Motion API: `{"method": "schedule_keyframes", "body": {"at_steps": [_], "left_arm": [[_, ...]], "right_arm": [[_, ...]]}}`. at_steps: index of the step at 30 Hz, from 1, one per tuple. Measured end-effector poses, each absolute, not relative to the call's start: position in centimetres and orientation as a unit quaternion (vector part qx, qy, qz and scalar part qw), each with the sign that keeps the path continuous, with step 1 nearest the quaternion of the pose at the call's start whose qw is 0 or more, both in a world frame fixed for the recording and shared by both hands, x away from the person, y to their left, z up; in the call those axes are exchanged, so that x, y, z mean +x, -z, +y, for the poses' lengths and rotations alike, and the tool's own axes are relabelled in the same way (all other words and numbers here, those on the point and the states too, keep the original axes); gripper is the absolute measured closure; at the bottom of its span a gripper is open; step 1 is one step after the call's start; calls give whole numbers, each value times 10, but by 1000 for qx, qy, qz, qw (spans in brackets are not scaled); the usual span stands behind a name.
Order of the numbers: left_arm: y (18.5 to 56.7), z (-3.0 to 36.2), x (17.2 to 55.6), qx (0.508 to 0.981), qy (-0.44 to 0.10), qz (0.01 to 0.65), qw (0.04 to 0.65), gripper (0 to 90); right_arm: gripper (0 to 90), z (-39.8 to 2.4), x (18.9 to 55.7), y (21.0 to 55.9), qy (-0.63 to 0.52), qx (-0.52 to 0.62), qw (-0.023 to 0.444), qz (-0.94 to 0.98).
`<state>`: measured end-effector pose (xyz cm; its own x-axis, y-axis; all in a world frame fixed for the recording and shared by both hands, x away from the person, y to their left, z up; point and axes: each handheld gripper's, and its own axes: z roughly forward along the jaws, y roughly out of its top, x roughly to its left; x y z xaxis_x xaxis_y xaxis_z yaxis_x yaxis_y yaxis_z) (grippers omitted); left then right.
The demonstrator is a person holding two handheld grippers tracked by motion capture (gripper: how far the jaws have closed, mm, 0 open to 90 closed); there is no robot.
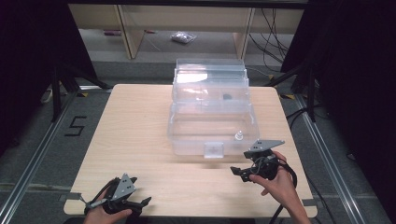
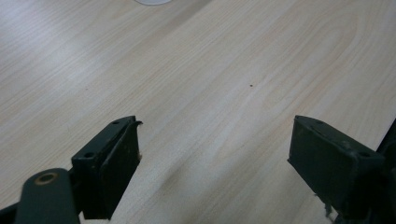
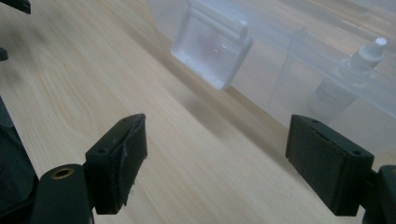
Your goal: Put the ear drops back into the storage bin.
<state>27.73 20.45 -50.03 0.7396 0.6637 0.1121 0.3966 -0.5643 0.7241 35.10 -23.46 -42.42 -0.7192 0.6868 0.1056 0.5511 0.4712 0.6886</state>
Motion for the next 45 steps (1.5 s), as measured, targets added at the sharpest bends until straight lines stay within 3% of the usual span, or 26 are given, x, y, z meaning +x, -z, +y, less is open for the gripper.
{"method": "schedule_keyframes", "body": {"at_steps": [45], "left_arm": [[500, 204, 277, 867, -189, 302, 348, 158]], "right_arm": [[169, -247, 317, 470, -362, 391, 84, 842]]}}
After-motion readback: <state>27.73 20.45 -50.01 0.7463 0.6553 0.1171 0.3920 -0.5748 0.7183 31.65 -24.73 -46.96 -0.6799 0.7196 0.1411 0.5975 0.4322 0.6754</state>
